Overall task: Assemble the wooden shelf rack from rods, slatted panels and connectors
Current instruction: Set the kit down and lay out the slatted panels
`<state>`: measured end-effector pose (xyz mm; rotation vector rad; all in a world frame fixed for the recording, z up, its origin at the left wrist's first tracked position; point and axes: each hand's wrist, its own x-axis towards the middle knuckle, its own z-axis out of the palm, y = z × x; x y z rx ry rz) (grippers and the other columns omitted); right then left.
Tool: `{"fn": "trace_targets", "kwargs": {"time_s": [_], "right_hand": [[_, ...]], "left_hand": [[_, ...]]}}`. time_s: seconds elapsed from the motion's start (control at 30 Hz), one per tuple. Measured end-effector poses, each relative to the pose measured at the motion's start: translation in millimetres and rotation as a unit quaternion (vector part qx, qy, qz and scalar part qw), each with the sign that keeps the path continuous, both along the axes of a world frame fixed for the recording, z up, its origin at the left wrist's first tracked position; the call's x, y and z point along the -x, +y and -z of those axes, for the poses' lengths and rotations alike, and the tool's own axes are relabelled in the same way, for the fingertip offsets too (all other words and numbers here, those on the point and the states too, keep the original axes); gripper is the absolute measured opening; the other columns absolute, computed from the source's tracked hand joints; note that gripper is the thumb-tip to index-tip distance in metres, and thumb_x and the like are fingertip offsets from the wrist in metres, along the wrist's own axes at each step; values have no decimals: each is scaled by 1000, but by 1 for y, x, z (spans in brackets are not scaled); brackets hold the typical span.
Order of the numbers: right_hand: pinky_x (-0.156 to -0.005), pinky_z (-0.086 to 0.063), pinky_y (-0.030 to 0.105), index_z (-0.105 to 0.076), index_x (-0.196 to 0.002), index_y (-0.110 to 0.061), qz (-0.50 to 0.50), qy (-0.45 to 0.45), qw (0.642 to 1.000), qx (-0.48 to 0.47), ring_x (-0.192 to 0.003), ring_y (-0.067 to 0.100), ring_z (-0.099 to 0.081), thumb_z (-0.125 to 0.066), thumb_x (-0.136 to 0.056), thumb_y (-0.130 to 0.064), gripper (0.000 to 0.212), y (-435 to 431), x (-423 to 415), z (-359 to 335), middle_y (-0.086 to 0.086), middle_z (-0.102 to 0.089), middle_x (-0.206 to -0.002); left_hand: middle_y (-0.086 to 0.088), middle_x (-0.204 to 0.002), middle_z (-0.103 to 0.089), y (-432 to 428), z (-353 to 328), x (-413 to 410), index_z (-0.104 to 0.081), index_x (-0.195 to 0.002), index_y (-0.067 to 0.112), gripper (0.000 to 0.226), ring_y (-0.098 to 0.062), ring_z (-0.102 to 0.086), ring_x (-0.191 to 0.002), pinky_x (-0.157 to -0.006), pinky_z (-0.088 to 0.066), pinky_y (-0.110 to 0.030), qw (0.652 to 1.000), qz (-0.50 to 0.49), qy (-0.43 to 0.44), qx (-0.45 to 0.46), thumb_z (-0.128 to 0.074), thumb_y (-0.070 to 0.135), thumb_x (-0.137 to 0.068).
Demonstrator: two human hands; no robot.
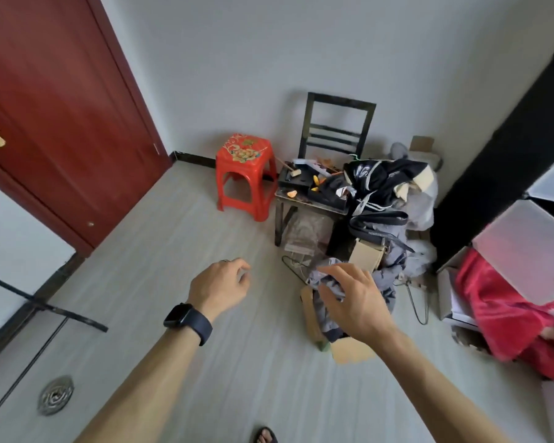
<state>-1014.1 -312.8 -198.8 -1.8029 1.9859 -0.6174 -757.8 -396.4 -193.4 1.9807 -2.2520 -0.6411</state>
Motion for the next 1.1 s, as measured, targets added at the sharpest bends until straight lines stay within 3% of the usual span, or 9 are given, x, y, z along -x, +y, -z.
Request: {"fn": "trace_targets", "kwargs": {"time_s": [0.33, 0.57, 0.8, 1.1], "right_hand": [[-91, -39, 26, -61, -135, -37, 21, -32, 998, -46, -119, 21, -49, -57, -101, -38, 34, -189, -1, 23, -6, -55, -138], [-102, -40, 31, -60, -138, -34, 41, -64, 993, -91, -127, 26, -49, -59, -100, -38, 38, -373, 24, 58, -4, -56, -140], [-105, -46, 35, -58, -138, -34, 37, -89, 985, -143, -128, 18, -50, -58, -99, -42, 40, -535, 39, 81, -8, -56, -136], [-94, -51, 37, -46, -146, -27, 71, -48, 955, -284, -122, 23, -56, -51, -101, -45, 49, -733, 55, 184, 1, -50, -143]], "left_hand": [[10, -126, -64, -206, 15, 4, -60, -126, 35, 30, -17, -62, -111, -78, -47, -29, 999, 37, -3, -12, -48, 38, -99], [11, -129, -63, -388, 44, 33, -60, -128, 35, 31, -16, -61, -114, -83, -48, -30, 998, 43, -31, -45, -47, 39, -100], [9, -134, -62, -544, 60, 37, -59, -132, 32, 35, -17, -60, -117, -91, -52, -36, 995, 34, -53, -76, -47, 35, -100], [2, -138, -59, -744, 168, 57, -54, -139, 29, 43, -24, -53, -126, -99, -46, -38, 977, 131, -108, -128, -50, 32, -97]]}}
